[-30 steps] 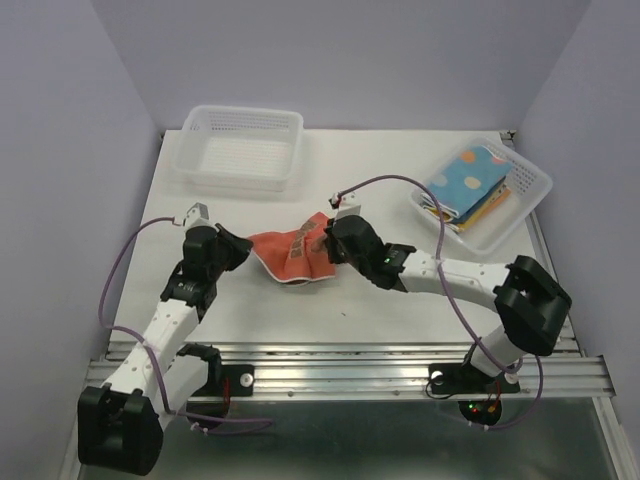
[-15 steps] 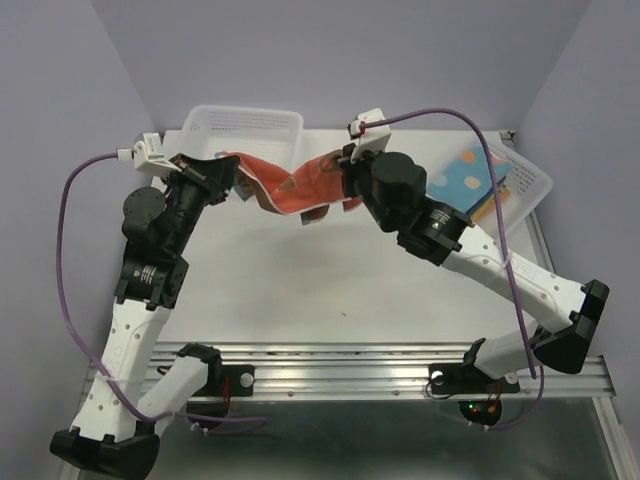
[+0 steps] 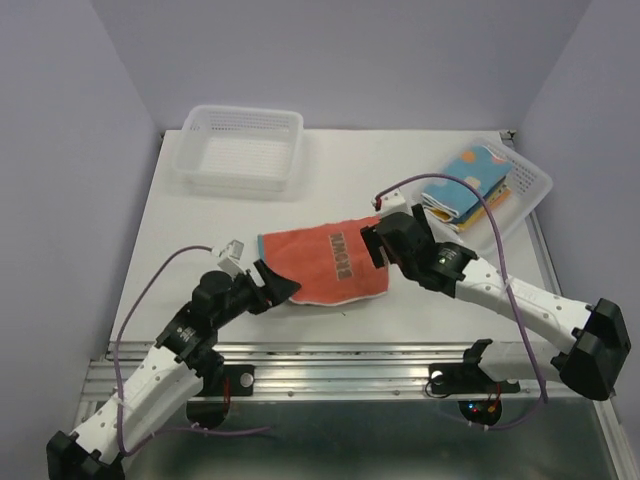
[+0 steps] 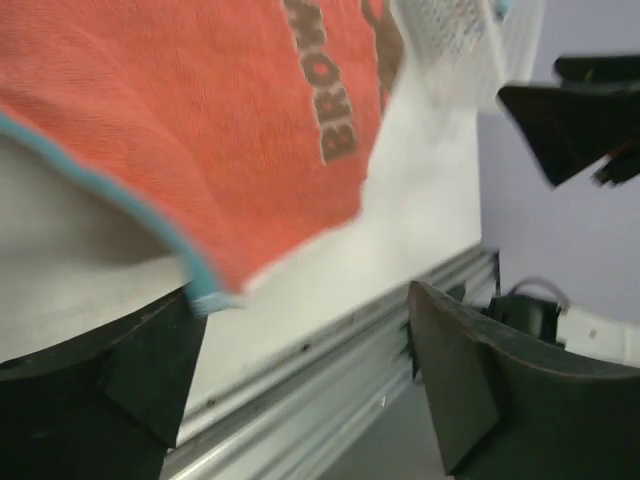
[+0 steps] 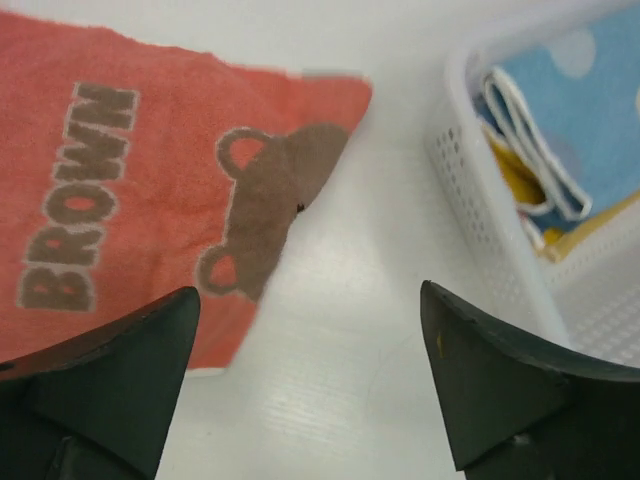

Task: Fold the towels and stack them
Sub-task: Flatten out the crumpled towel

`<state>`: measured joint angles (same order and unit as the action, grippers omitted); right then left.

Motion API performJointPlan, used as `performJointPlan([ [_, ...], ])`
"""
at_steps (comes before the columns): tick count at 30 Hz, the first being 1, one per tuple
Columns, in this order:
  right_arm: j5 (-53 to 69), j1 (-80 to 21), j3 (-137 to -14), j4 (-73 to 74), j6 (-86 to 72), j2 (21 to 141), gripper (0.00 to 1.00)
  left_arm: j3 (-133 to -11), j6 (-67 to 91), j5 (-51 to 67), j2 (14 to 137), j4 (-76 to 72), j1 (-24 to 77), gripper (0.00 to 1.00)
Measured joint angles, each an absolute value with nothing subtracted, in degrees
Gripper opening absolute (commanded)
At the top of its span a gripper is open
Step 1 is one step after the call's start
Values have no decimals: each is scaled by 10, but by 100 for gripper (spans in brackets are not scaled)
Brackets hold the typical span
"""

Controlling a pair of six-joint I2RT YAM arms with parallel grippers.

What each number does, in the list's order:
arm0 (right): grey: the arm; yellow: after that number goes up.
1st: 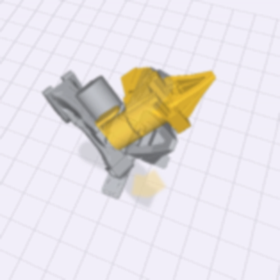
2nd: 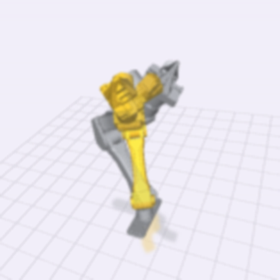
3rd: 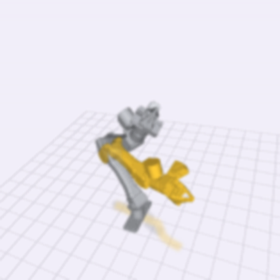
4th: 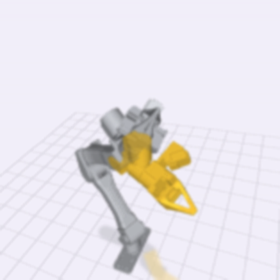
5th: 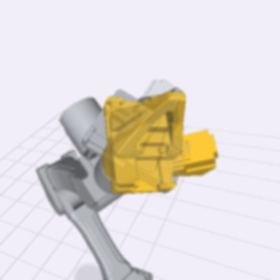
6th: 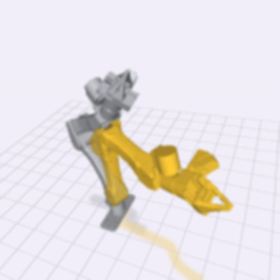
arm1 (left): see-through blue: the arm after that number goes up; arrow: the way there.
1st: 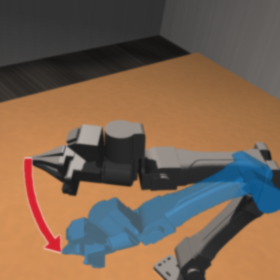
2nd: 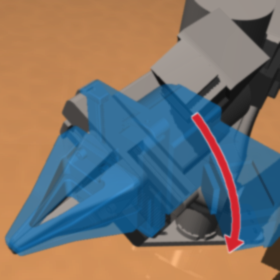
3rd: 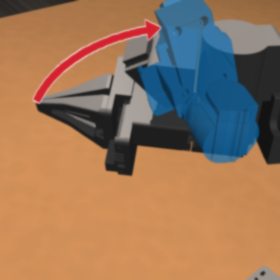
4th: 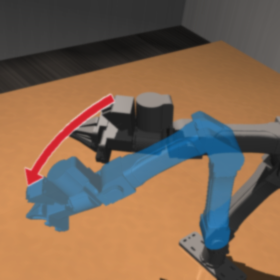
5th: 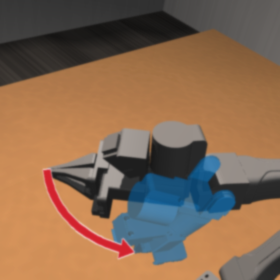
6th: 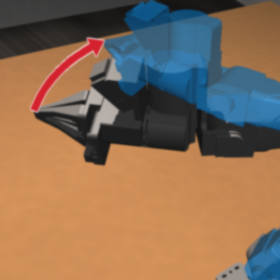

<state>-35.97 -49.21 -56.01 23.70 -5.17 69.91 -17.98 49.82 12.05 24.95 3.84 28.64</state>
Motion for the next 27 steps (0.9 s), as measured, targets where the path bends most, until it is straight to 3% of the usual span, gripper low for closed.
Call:
performJointPlan([
  [3, -342, -490, -526, 266, -83, 674, 100, -148, 526, 126, 219, 116, 344, 99],
  [9, -242, -492, -523, 237, -159, 673, 100, -230, 527, 39, 208, 155, 349, 99],
  [15, -147, -492, -452, 163, -246, 756, 100, -290, 519, -57, 361, 128, 349, 99],
  [19, -150, -492, -430, 161, -286, 792, 100, -319, 514, -100, 470, 130, 348, 99],
  [27, -170, -446, -456, 111, -298, 900, 100, -319, 498, -133, 499, 118, 324, 99],
])
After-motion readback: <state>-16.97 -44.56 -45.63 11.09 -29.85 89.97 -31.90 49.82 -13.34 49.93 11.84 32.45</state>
